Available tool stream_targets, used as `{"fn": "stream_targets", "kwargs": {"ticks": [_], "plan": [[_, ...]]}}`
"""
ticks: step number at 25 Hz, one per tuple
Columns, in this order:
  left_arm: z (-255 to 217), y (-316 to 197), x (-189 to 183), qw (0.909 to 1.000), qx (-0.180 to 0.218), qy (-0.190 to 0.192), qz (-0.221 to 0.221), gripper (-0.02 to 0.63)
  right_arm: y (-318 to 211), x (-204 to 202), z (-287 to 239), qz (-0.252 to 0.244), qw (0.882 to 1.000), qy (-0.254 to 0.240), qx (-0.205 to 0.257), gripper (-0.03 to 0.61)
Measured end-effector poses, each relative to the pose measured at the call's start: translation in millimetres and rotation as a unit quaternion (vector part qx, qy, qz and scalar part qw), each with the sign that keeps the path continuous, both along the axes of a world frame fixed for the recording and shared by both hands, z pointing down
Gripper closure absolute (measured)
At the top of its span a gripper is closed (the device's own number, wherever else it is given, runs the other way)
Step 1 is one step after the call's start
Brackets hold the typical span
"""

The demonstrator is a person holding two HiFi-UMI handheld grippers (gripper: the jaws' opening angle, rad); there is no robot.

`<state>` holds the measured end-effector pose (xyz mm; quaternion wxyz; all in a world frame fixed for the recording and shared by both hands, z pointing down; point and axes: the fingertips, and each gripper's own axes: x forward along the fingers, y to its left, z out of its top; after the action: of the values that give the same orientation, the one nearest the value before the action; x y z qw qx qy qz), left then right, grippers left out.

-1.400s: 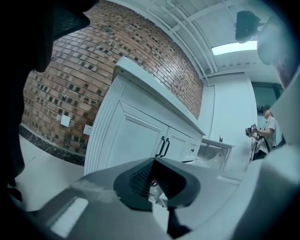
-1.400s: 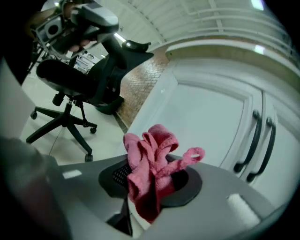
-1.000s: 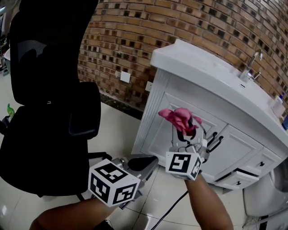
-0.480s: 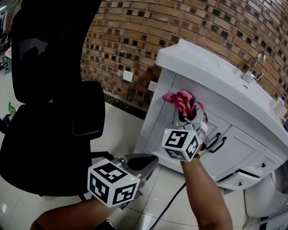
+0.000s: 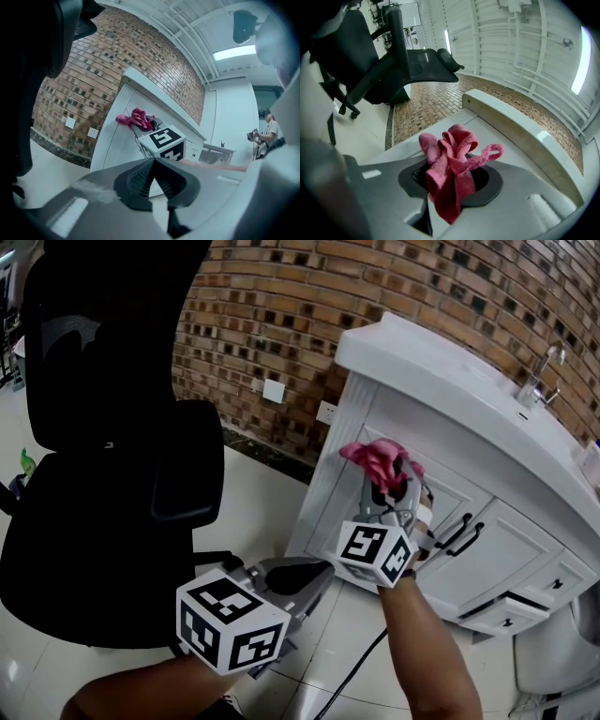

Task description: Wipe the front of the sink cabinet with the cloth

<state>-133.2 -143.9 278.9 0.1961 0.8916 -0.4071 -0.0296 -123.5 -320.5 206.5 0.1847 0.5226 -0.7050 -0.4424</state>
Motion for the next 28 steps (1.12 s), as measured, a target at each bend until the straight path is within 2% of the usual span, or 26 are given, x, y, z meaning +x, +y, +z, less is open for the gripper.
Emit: {"fn": "stream_targets", "kwargs": {"ticks": [19, 28], "plan": [[1, -4, -8, 0.9999, -0.012, 0.006, -0.006, 0.609, -6, 1, 81, -0.001, 0.998, 0.016, -0.053, 0.440], [5, -5, -6, 0.9998, -0.017, 0.005, -0.007, 0.609, -6, 2, 140, -0.006, 0.995, 0.030, -0.090, 0.440]]}}
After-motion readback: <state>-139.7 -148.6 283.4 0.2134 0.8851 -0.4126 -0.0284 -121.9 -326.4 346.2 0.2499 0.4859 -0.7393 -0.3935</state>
